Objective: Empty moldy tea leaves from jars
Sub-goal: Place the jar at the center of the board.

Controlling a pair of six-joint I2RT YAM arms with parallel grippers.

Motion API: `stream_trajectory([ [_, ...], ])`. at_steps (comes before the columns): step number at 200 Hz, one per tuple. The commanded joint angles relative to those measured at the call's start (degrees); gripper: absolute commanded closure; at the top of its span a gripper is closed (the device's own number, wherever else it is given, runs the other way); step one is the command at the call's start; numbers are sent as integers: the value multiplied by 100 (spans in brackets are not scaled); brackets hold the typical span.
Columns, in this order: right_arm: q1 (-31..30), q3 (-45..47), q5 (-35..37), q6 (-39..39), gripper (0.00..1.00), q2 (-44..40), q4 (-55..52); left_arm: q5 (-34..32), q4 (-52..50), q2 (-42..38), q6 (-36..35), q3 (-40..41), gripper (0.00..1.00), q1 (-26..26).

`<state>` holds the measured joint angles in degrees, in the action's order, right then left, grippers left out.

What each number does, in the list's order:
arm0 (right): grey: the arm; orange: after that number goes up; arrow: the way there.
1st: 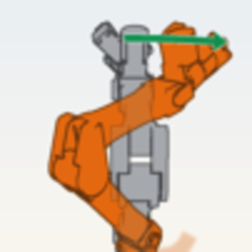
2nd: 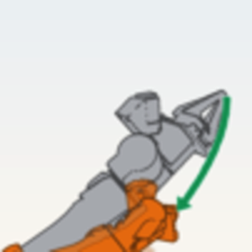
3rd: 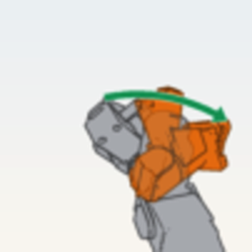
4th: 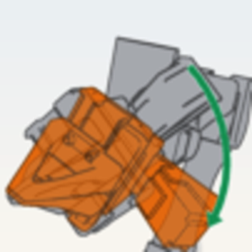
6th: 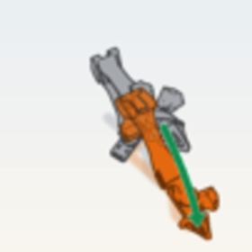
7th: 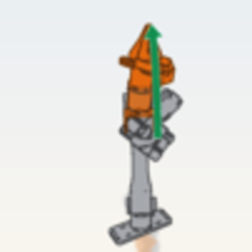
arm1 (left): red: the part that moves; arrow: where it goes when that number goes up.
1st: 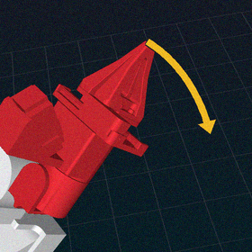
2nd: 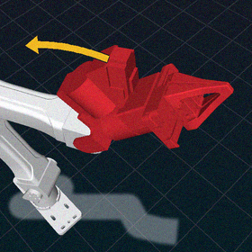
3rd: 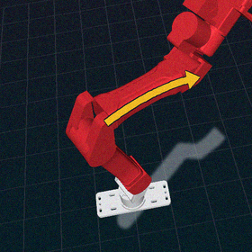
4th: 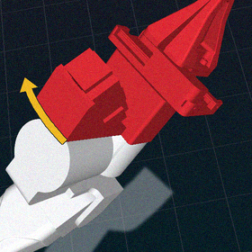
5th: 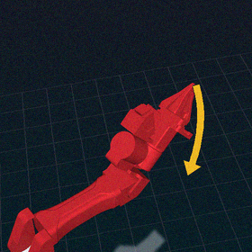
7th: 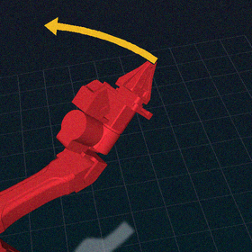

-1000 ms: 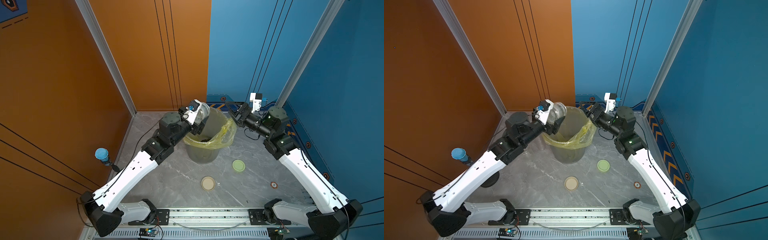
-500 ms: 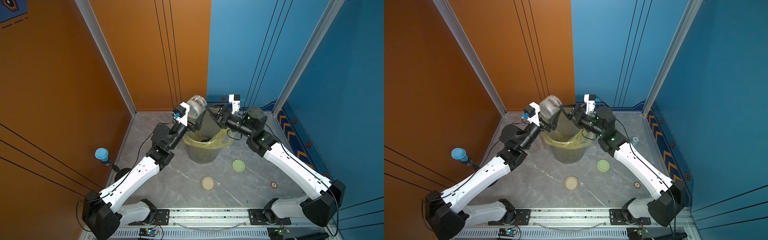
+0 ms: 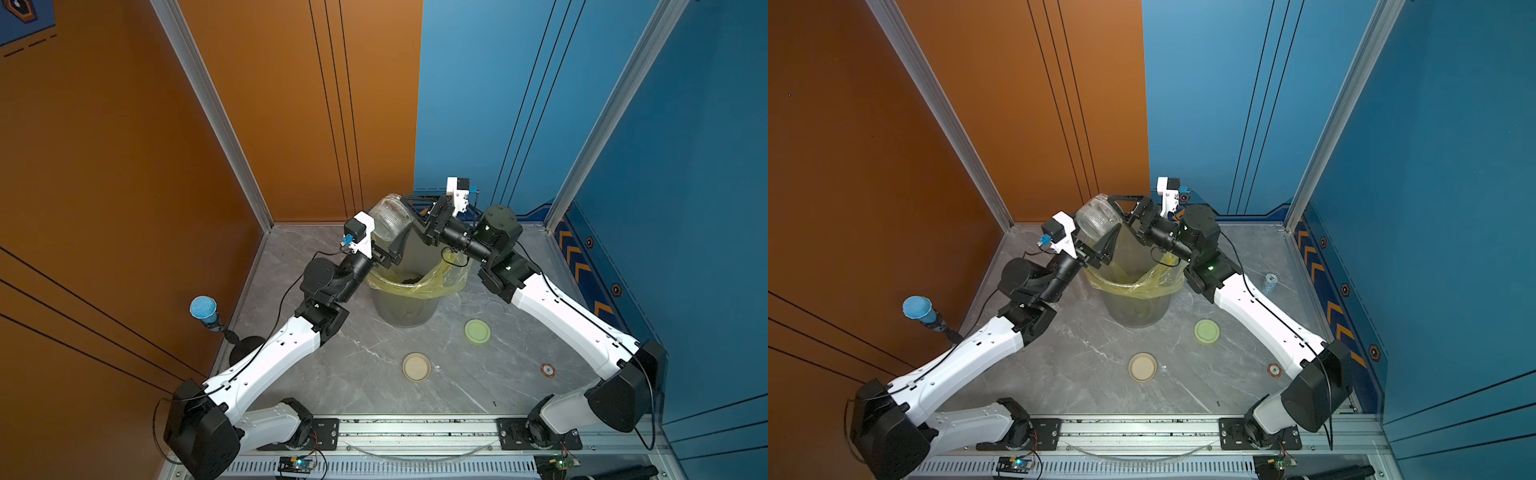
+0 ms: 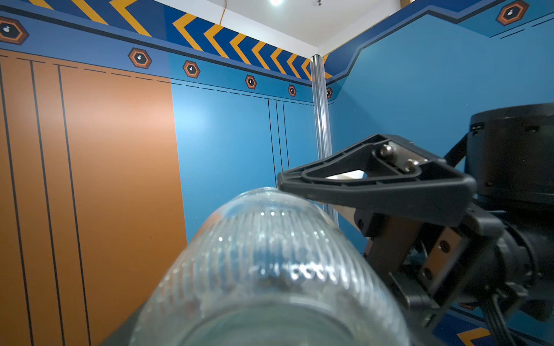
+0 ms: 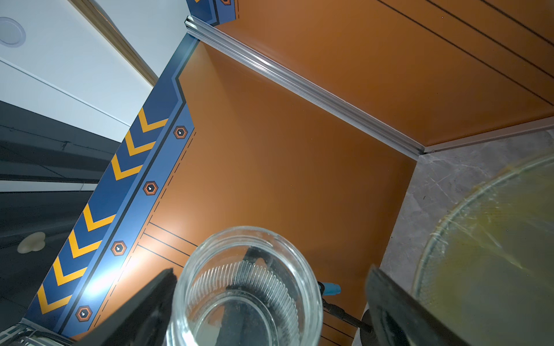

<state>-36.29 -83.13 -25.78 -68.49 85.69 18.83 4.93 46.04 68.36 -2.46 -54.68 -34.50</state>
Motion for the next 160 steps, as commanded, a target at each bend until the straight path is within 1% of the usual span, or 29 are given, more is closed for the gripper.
stream_trajectory([
  [1, -111, -280, -163, -81, 0, 109, 226, 278, 520, 6, 132, -142, 62, 44],
  [41, -160, -421, -212, -67, 0, 185, 150, 598, 522, 169, 256, -287, 62, 149],
  [60, -184, -476, -249, -49, 3, 209, 93, 679, 440, 222, 320, -307, 62, 220],
  [100, -264, -572, -326, 17, 5, 290, -63, 691, 419, 299, 347, -243, 62, 313],
  [126, -146, -508, -275, 209, 3, 188, -301, 700, 349, 225, 409, -241, 62, 376],
  [144, -56, -470, -329, 22, 4, 175, -136, 739, 344, 200, 412, -261, 62, 390],
  [160, -115, -608, -426, -41, 4, 277, -94, 767, 333, 252, 393, -318, 62, 383],
])
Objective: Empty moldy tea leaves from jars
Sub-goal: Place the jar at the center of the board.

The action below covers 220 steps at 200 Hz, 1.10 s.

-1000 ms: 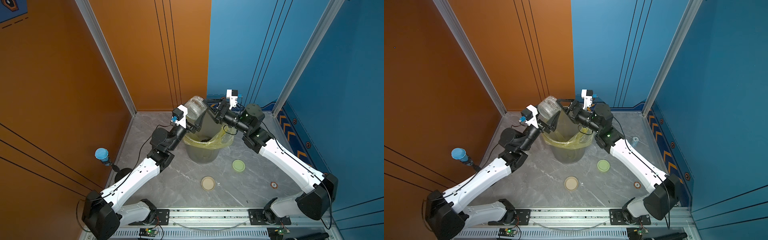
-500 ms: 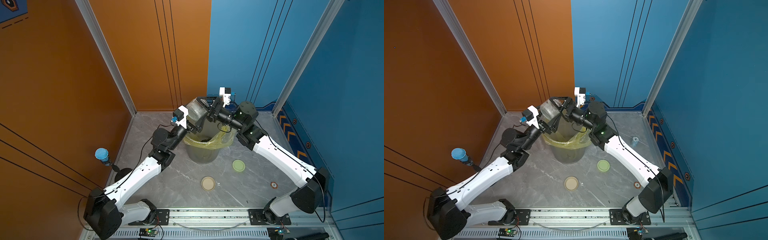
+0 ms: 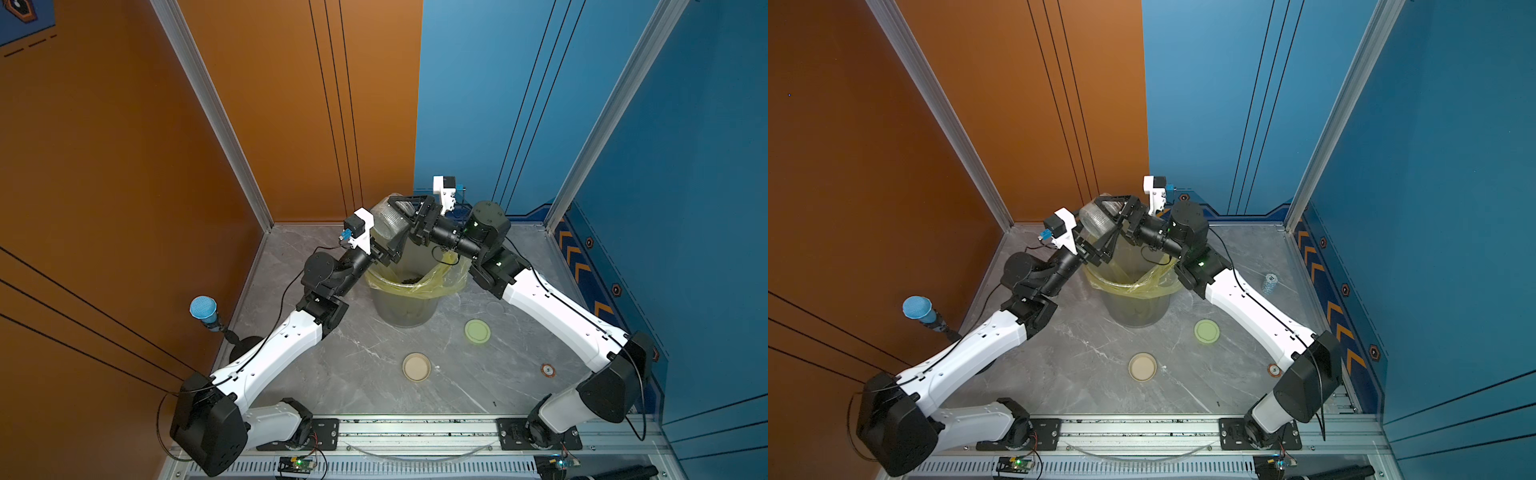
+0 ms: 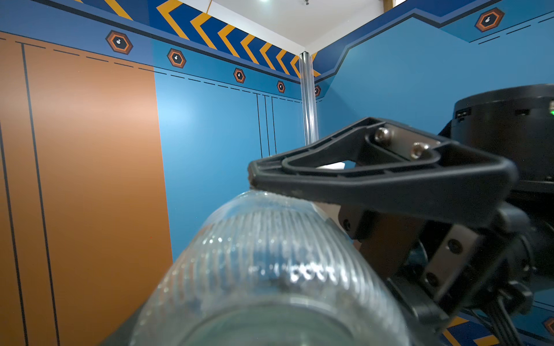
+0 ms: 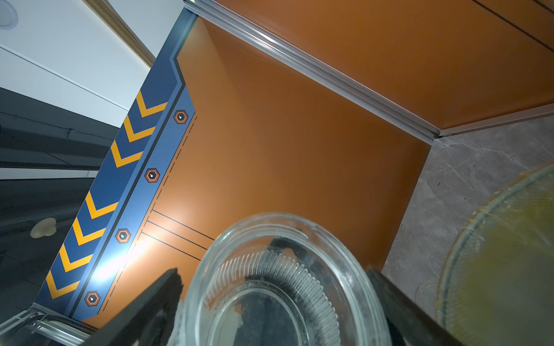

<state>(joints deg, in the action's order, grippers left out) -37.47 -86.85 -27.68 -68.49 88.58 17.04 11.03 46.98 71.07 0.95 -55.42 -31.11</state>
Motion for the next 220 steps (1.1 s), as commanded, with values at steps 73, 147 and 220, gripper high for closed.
stream_trajectory([
  [73, -151, -332, -256, -59, 8, 116, 89, 453, 159, 287, 141, -536, 62, 22],
  [147, -41, -271, -220, -74, 21, 105, 218, 567, 158, 90, 157, -131, 61, -44],
  [220, -42, -282, -225, -46, 52, 151, 236, 593, 145, -44, 59, 30, 35, -60],
])
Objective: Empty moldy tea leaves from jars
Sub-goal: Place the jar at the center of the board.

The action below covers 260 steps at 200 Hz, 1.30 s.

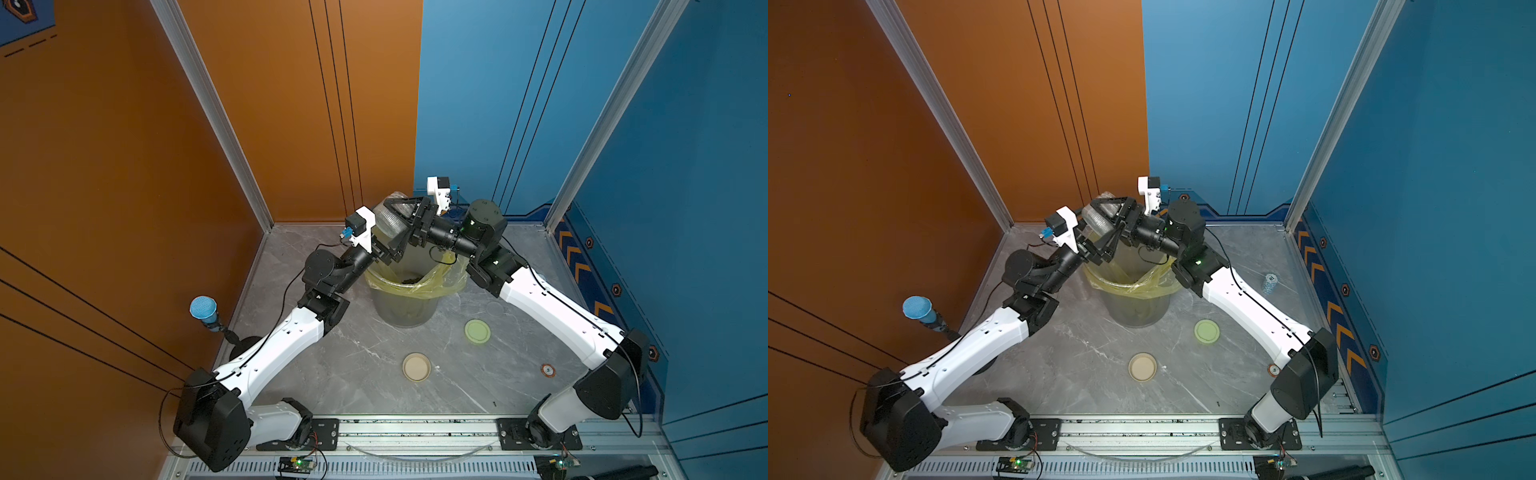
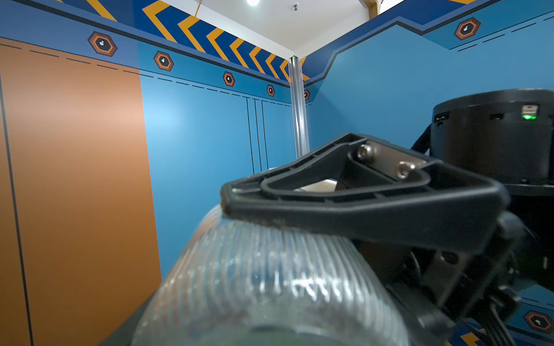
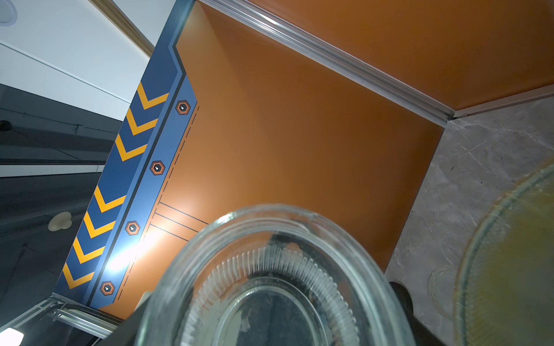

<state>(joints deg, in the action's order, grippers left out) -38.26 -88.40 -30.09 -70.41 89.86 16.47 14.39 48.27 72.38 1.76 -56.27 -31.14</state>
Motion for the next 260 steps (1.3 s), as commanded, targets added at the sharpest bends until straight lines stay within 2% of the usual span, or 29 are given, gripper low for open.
stream_trajectory([
  [1, 33, -126, 13, 144, 53, 22, 294, 252, 16, -182, -24, 120, 34, -58],
  [21, 38, -138, 20, 175, 63, 22, 277, 258, -93, -231, -101, 129, 29, -68],
  [48, 46, -151, 47, 221, 67, 31, 248, 274, -217, -297, -184, 125, 23, -93],
  [65, 50, -160, 47, 243, 69, 36, 256, 273, -317, -336, -260, 123, 15, -112],
  [72, 49, -164, 47, 239, 70, 48, 260, 281, -387, -358, -289, 114, 7, -119],
  [88, 69, -169, 40, 243, 72, 62, 271, 289, -513, -408, -351, 108, 3, -130],
  [119, 78, -190, 12, 214, 78, 109, 304, 283, -613, -422, -414, 121, 1, -144],
  [175, 220, -164, -75, 160, 79, 117, 323, 303, -982, -672, -536, 214, 2, -26],
  [243, 628, -34, -278, 489, 79, -63, -155, 163, -1761, -1811, -494, 752, 2, 415],
  [260, 701, -24, -273, 856, 80, -138, -522, -31, -2122, -2065, -514, 763, 2, 427],
])
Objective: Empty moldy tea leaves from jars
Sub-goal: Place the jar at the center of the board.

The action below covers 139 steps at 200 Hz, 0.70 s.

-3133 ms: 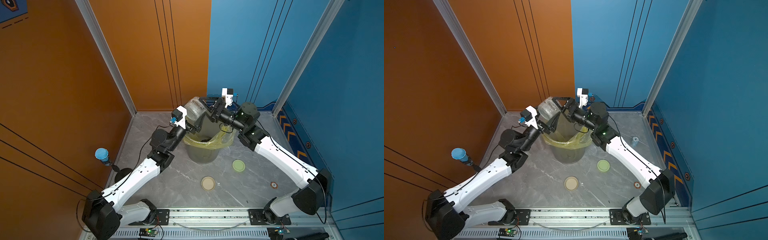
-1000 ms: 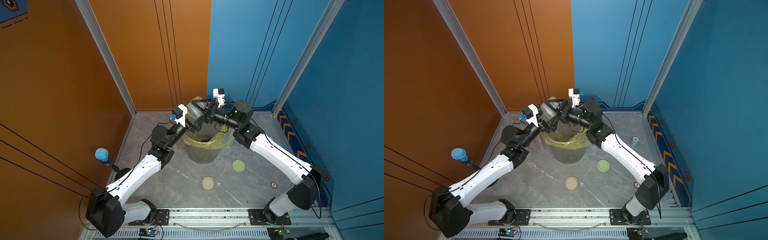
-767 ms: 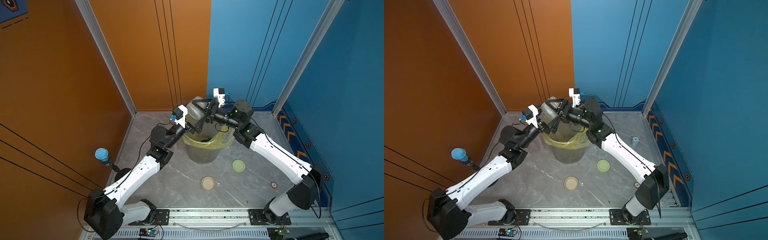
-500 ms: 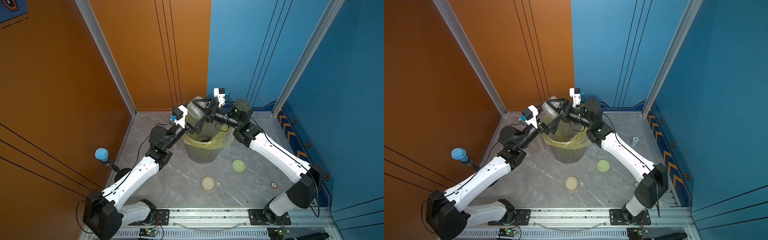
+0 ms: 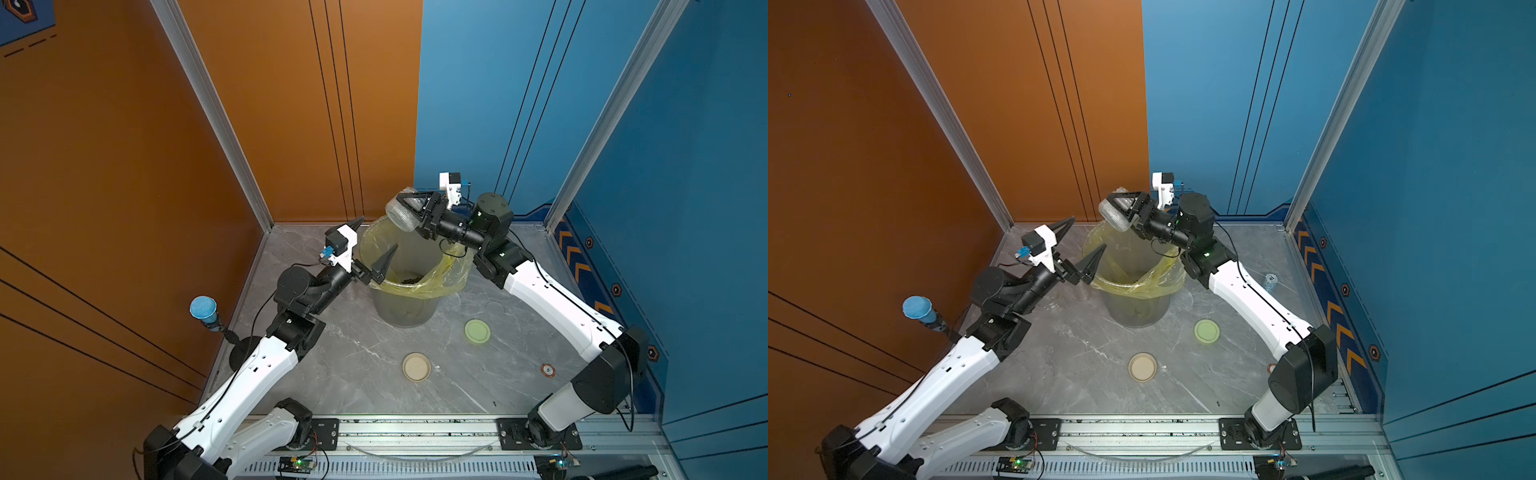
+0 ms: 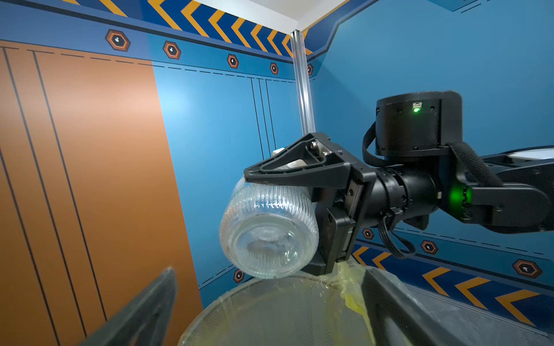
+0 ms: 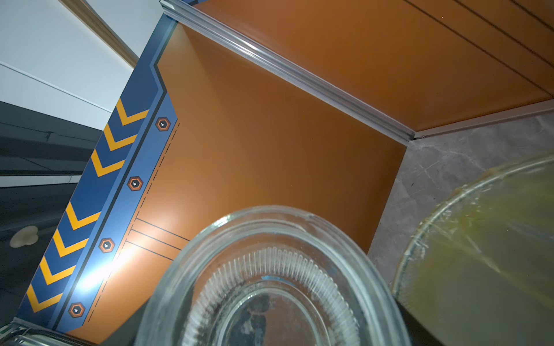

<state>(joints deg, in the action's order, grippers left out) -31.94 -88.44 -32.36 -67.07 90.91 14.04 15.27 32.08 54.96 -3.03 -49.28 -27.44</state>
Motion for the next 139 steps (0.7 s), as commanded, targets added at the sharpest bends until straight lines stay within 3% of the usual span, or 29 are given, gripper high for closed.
stream_trajectory([
  [1, 72, -22, -44, 556, 80, -251, -315, -137, -523, -339, -38, 61, 2, 56],
  [49, 168, -278, 590, 2597, 80, -798, -2452, -777, -1715, -746, -54, -66, 2, 66],
  [111, 729, 279, 1394, 3849, 81, -2038, -3684, -971, -2198, -922, 171, -37, 2, 22],
  [139, 901, 926, 2275, 4551, 81, -2775, -3961, -1451, -2490, -977, 349, -23, 2, -46],
])
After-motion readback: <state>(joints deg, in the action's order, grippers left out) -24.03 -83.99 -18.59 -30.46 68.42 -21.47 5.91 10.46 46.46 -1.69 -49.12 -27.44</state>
